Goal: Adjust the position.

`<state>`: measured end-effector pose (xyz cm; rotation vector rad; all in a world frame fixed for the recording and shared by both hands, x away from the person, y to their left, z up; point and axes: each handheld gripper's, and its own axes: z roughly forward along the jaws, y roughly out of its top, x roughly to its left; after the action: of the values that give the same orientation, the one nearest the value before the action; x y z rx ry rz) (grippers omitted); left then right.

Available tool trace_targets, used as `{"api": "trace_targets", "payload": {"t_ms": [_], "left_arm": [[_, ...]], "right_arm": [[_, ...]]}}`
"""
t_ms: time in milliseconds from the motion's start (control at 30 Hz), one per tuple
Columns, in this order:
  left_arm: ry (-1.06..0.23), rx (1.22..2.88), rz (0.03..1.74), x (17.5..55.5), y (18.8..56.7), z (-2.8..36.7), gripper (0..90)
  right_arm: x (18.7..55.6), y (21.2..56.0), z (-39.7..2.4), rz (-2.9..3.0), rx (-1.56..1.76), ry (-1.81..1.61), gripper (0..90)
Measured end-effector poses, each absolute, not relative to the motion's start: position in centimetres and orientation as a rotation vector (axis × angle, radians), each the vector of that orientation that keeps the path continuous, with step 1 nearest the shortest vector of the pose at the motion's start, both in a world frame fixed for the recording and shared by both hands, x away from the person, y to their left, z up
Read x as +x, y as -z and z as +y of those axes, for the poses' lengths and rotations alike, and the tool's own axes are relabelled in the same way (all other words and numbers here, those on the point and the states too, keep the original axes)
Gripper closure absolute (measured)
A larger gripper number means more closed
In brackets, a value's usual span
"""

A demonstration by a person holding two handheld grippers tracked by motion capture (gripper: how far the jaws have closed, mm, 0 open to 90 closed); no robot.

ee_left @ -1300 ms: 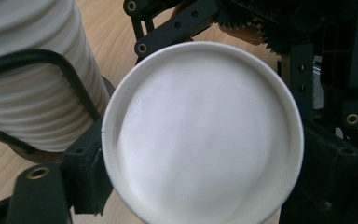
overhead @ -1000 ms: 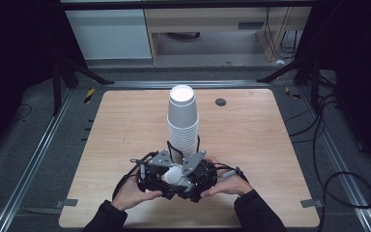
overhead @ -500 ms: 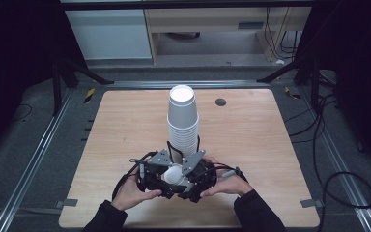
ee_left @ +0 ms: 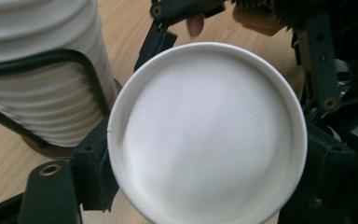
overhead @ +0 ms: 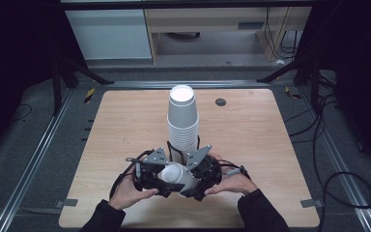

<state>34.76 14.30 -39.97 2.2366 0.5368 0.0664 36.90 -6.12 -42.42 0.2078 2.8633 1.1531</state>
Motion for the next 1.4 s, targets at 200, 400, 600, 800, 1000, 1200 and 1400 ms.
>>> {"api": "trace_targets", "payload": {"t_ms": [200, 400, 600, 800, 1000, 1200, 1400], "left_arm": [[-0.091, 2.225, 0.556, 34.9, 39.7, 15.0, 21.2], [-0.111, 2.196, 0.575, 35.0, 39.4, 15.7, 21.1], [-0.133, 2.157, 0.589, 35.0, 39.0, 16.5, 21.1], [-0.142, 2.135, 0.584, 35.0, 38.7, 16.7, 20.9], [-0.146, 2.087, 0.578, 35.0, 38.6, 17.0, 20.9], [-0.152, 2.056, 0.571, 35.0, 38.5, 17.1, 20.8], [-0.141, 2.005, 0.565, 35.0, 38.3, 17.2, 20.8]], "right_arm": [[37.1, 41.1, -7.9, 2.804, 0.262, -1.21, 3.6], [37.2, 40.4, -9.8, 2.751, 0.338, -1.254, 3.1], [37.1, 39.9, -11.8, 2.698, 0.4, -1.325, 3.9], [36.9, 40.0, -12.9, 2.667, 0.434, -1.357, 5.2], [36.7, 40.3, -13.7, 2.643, 0.468, -1.369, 5.2], [36.5, 40.6, -14.2, 2.633, 0.504, -1.388, 5.1], [36.5, 40.8, -14.3, 2.625, 0.52, -1.413, 5.1]]}}
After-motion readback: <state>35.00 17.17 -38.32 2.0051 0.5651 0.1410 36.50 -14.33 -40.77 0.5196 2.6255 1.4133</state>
